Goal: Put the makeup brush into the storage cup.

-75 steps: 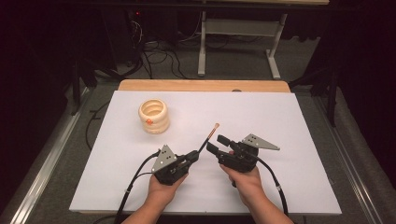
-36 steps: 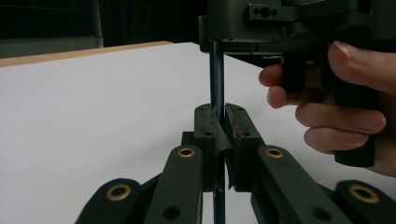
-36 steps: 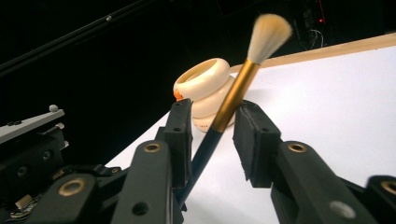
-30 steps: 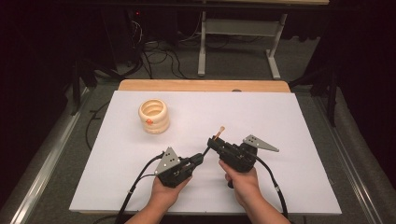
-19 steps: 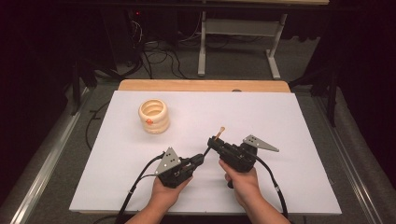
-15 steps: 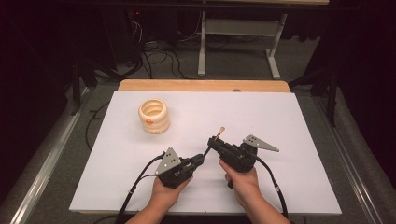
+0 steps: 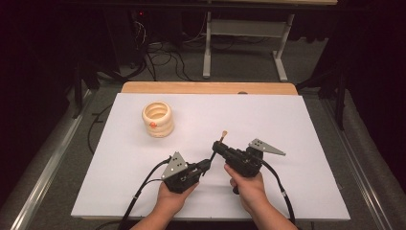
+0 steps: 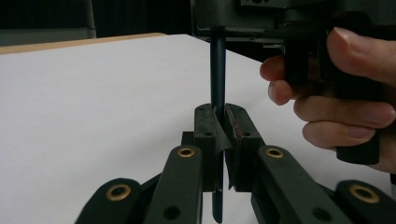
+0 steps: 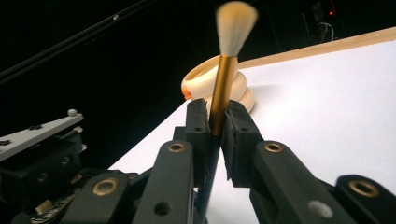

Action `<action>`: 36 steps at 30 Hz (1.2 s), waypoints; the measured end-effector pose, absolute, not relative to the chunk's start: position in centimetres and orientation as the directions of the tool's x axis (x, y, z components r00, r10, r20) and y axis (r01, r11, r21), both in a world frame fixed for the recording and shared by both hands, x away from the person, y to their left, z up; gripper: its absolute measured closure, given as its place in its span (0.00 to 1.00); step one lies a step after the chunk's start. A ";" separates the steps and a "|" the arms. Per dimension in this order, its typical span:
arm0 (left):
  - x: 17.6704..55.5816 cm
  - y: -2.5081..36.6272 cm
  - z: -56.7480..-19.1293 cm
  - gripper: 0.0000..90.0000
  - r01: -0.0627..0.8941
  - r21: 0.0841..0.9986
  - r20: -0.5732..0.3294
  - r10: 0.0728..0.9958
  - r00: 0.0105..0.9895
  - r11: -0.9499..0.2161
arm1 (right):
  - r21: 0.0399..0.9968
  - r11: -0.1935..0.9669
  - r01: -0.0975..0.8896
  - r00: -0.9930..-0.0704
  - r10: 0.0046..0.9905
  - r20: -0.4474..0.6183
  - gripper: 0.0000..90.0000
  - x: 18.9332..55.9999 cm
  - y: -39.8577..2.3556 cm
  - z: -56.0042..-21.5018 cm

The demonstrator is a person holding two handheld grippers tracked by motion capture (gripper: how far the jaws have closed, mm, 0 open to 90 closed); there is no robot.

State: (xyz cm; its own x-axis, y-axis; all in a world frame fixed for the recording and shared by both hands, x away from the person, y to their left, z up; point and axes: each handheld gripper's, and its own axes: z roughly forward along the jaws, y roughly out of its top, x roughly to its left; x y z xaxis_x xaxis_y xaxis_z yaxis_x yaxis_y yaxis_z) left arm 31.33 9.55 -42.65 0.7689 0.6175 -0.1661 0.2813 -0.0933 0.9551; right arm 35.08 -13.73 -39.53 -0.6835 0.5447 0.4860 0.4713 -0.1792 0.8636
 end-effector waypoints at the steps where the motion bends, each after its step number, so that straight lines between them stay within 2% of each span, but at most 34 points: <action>1: 31.3 9.5 -42.7 0.94 0.278 0.955 -0.160 0.622 0.767 -0.098 | 0.863 -0.178 0.473 -0.683 0.544 0.487 0.95 35.0 -13.7 -39.5; 13: 31.4 9.6 -42.4 0.72 0.294 0.949 -0.160 0.638 0.753 -0.109 | 0.872 -0.178 0.457 -0.683 0.557 0.472 0.95 35.1 -14.0 -39.3; 20: 31.5 9.8 -42.1 0.63 0.296 0.947 -0.152 0.646 0.748 -0.120 | 0.878 -0.172 0.447 -0.686 0.564 0.459 0.95 35.0 -14.1 -39.3; 36: 31.6 9.7 -41.6 0.52 0.293 0.939 -0.106 0.662 0.742 -0.178 | 0.913 -0.125 0.388 -0.713 0.587 0.384 0.95 34.7 -14.3 -39.0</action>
